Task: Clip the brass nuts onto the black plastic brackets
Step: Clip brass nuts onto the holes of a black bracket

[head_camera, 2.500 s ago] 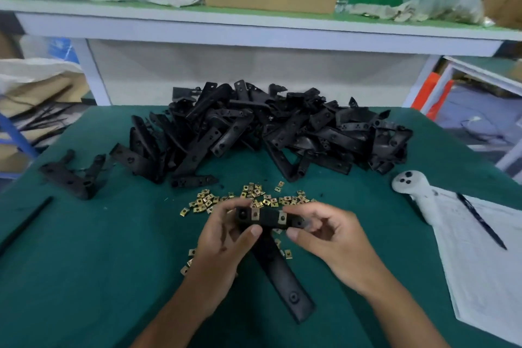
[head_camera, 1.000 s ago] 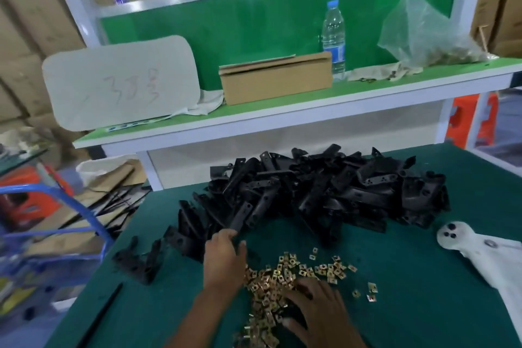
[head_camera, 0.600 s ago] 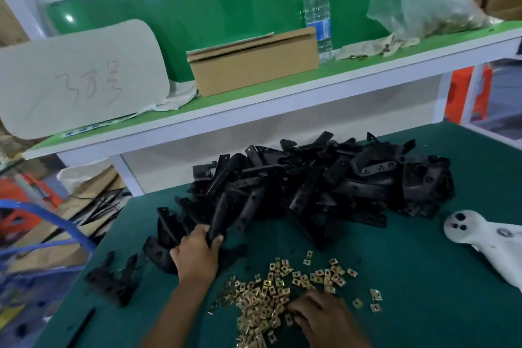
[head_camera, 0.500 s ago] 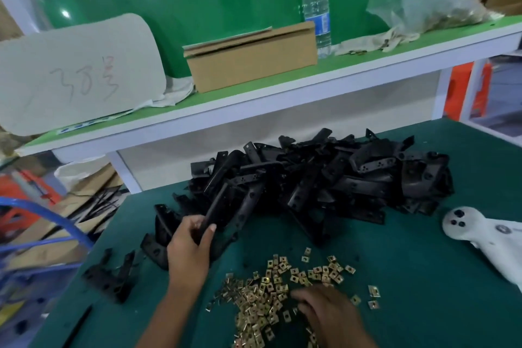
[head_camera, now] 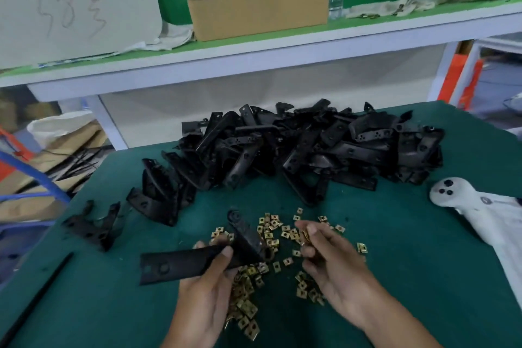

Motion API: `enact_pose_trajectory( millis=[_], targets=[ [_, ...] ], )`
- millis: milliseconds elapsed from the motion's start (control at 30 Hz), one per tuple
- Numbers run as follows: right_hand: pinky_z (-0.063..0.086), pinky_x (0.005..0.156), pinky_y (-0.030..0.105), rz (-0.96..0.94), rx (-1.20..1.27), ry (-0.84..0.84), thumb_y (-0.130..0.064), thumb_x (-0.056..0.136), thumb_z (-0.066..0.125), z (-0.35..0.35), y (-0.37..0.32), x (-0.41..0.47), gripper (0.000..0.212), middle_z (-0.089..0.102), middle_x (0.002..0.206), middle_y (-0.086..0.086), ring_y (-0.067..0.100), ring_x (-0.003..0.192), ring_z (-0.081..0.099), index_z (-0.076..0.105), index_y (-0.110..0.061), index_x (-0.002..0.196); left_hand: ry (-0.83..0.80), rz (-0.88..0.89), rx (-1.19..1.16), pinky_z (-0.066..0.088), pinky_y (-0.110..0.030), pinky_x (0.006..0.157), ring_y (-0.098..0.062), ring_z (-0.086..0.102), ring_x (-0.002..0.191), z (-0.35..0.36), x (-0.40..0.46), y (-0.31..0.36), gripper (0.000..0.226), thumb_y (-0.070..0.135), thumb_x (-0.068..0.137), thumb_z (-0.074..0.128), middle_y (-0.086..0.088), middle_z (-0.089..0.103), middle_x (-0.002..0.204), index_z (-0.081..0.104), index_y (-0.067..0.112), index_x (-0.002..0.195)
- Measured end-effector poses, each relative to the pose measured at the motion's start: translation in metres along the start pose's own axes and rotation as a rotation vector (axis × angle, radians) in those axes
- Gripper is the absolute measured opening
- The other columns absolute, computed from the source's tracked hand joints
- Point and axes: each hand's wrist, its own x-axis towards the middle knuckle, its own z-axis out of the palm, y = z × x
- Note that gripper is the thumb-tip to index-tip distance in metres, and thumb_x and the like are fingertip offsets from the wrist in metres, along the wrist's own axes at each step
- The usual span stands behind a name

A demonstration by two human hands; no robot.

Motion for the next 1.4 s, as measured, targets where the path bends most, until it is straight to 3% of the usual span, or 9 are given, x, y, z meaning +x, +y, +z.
enact_pose_trajectory(
  millis=[100,167,267,367,500,667,900,1033,1400],
  targets=[
    [0.042,0.048,0.022,0.064,0.043,-0.076,-0.031,0.08,0.067,0.005,0.006,-0.006,0.022,0.059,0.071,-0.004,0.006,0.052,0.043,0.079,-0.014,0.086,-0.011,-0.053,-0.036,0.061,-0.042,0.083,-0.028,0.071,0.109,0.002,-0.004,-0.009,0.015,0.002,0.081,0.06,-0.016,0.074,0.111,0.071,0.009,0.073],
    [0.048,0.054,0.025,0.063,0.007,-0.099,-0.031,0.08,0.068,0.009,0.011,-0.008,0.023,0.06,0.071,-0.002,0.007,0.054,0.047,0.073,-0.013,0.092,-0.052,-0.066,-0.04,0.063,-0.04,0.075,-0.029,0.072,0.107,0.006,-0.01,-0.014,0.017,0.001,0.08,0.06,-0.018,0.074,0.113,0.072,0.012,0.085],
    [0.058,0.069,0.031,0.02,0.008,-0.154,-0.029,0.084,0.067,0.012,0.015,-0.009,0.025,0.068,0.081,0.008,0.015,0.067,0.061,0.07,-0.009,0.099,-0.16,-0.072,0.012,0.063,-0.039,0.075,-0.032,0.073,0.103,0.01,-0.018,-0.017,0.053,-0.011,0.069,0.078,-0.017,0.074,0.111,0.06,0.011,0.113],
    [0.059,0.075,0.032,-0.037,-0.031,-0.193,-0.022,0.088,0.063,0.01,0.015,-0.008,0.023,0.072,0.103,0.023,0.022,0.088,0.068,0.076,-0.011,0.103,-0.223,-0.091,0.045,0.061,-0.037,0.073,-0.035,0.074,0.099,0.012,-0.022,-0.018,0.073,-0.01,0.056,0.086,-0.017,0.075,0.106,0.056,0.009,0.121],
    [0.053,0.06,0.021,-0.055,-0.046,-0.197,-0.015,0.083,0.066,0.006,0.015,-0.005,0.031,0.073,0.094,0.011,0.01,0.082,0.069,0.077,-0.013,0.112,-0.219,-0.108,0.03,0.061,-0.034,0.076,-0.028,0.073,0.099,0.008,-0.021,-0.016,0.073,0.001,0.056,0.093,-0.013,0.074,0.105,0.058,0.009,0.12],
    [0.051,0.065,0.025,-0.071,-0.058,-0.202,-0.014,0.081,0.07,0.006,0.017,-0.005,0.022,0.07,0.086,0.006,0.011,0.075,0.066,0.079,-0.015,0.101,-0.237,-0.104,0.07,0.06,-0.034,0.072,-0.027,0.073,0.089,0.003,-0.019,-0.013,0.062,0.02,0.042,0.104,-0.012,0.069,0.091,0.072,0.02,0.095],
    [0.049,0.061,0.021,-0.075,-0.083,-0.342,-0.023,0.087,0.072,0.008,0.017,-0.013,0.006,0.063,0.078,-0.002,0.007,0.063,0.054,0.074,-0.018,0.085,-0.249,-0.104,0.13,0.059,-0.05,0.085,-0.044,0.068,0.099,0.006,-0.024,-0.018,0.026,0.007,0.077,0.084,-0.029,0.066,0.101,0.064,0.013,0.094],
    [0.051,0.06,0.021,-0.109,-0.153,-0.316,-0.03,0.083,0.071,0.01,0.019,-0.015,0.013,0.061,0.071,-0.004,0.006,0.061,0.055,0.07,-0.022,0.073,-0.253,-0.065,0.124,0.062,-0.038,0.066,-0.031,0.074,0.082,0.008,-0.026,-0.016,0.028,0.009,0.069,0.08,-0.018,0.07,0.086,0.062,0.013,0.091],
    [0.04,0.061,0.026,-0.1,-0.204,-0.259,-0.039,0.075,0.077,0.012,0.02,-0.014,0.026,0.057,0.064,-0.002,0.009,0.059,0.049,0.064,-0.021,0.062,-0.229,-0.004,0.224,0.058,-0.04,0.063,-0.024,0.071,0.073,0.009,-0.025,-0.011,0.032,0.009,0.067,0.089,-0.009,0.071,0.076,0.064,0.016,0.086]
  ],
)
